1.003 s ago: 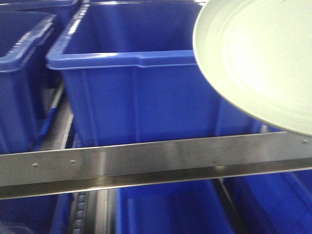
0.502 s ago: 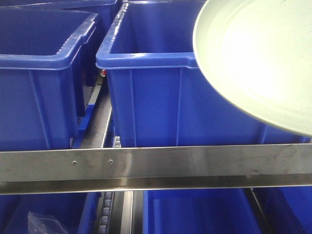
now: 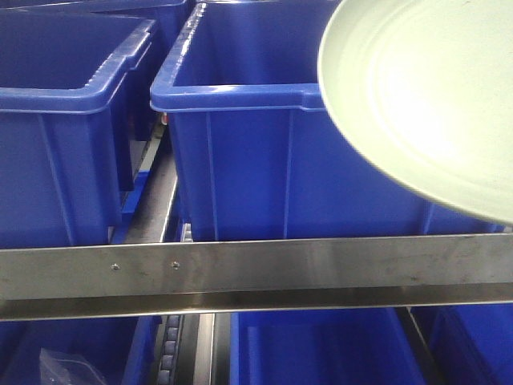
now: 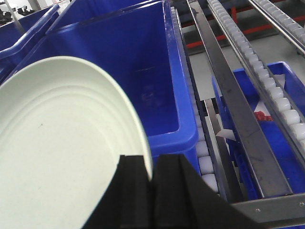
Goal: Place green plate on second shelf with right arm
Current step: 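Drive up to the shelf and bring the plate above a blue bin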
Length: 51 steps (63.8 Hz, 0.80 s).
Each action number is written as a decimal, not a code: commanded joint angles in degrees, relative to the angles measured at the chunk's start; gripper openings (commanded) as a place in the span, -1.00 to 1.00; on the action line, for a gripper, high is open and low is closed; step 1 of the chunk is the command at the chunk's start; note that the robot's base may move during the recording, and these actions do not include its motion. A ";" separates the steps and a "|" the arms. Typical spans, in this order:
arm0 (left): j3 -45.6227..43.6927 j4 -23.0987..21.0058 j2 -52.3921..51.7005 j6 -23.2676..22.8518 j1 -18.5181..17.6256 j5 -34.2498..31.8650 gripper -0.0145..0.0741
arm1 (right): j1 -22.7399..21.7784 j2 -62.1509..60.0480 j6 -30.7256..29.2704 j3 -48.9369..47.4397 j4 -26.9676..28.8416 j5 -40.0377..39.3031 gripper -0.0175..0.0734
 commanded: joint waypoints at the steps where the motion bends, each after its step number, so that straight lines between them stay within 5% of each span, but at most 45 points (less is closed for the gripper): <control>1: 2.40 0.05 -1.28 -0.28 -0.27 -3.50 -0.39 | -0.25 0.30 -0.13 -1.83 0.34 -6.14 -0.49; 51: 2.40 0.05 -1.28 -0.28 -0.27 -3.50 -0.39 | -0.25 0.30 -0.13 -1.83 0.34 -6.14 -0.49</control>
